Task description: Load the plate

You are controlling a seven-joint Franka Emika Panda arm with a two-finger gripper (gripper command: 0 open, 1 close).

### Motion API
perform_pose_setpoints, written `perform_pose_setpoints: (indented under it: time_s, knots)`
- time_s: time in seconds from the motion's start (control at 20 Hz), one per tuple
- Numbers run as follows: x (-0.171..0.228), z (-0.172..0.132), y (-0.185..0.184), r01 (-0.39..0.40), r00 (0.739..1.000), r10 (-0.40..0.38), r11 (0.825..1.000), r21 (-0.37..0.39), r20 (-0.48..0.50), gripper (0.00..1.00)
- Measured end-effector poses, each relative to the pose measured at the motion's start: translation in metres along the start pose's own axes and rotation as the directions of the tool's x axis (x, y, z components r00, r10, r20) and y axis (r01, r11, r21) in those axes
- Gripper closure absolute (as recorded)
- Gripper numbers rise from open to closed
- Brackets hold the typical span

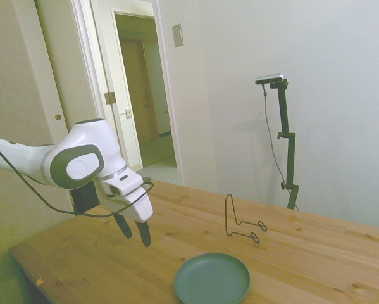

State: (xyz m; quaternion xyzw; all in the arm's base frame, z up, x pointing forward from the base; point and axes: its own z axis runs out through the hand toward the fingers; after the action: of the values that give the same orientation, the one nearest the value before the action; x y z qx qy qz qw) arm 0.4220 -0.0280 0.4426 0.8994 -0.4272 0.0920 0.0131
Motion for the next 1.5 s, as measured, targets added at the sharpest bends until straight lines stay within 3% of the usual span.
perform_pose_setpoints:
  time_s: [0.9,1.5]
  knots:
    - [0.054,0.066,-0.007,-0.091,0.992,0.072,0.979,-0.185,-0.106,0.00]
    - [0.055,0.089,-0.019,-0.072,0.993,0.057,0.987,-0.145,-0.107,0.00]
